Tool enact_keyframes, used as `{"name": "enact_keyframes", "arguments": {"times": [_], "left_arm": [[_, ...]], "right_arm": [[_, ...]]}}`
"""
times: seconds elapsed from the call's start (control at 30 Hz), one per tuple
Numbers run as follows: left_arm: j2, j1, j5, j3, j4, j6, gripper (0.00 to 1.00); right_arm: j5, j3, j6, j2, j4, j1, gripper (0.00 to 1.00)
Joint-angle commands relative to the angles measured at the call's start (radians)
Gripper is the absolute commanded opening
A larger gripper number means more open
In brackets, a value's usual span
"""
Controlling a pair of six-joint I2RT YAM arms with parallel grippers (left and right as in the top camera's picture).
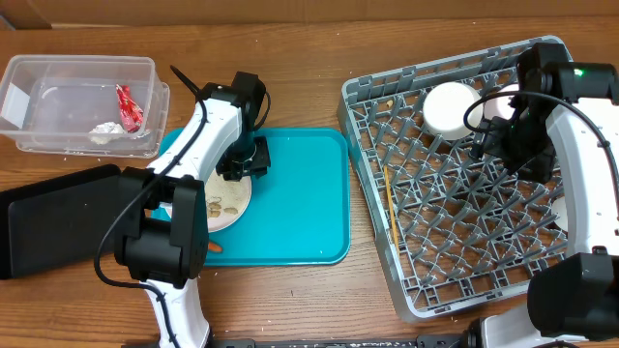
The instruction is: Sort waste into correct bins and load items into the dishwasher
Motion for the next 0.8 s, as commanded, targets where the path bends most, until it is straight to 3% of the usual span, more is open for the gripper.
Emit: {"name": "enact_keyframes", "arguments": {"times": [0.0,0.4,0.67,0.77], "left_arm": [[0.011,0.003,0.047,0.008,0.013,-0.034,0.40],[0.011,0.003,0.177,-0.084,0.149,-0.053,0.40],[0.011,0.003,0.155,-0.112,0.158,-0.060,0.40],[0.011,0.003,0.071,-0.113,0.148,-0.060,0.40]], "right_arm": [[-0.006,0.002,-0.006,-0.021,0.004,-0.001,0.82],[-0.005,0.002,-0.006,-0.021,0.001,-0.001,0.82],[-0.006,0.002,-0.006,-0.021,-0.001,-0.001,0.82],[-0.006,0.002,-0.006,-0.021,-0.003,-0.001,0.82]]}}
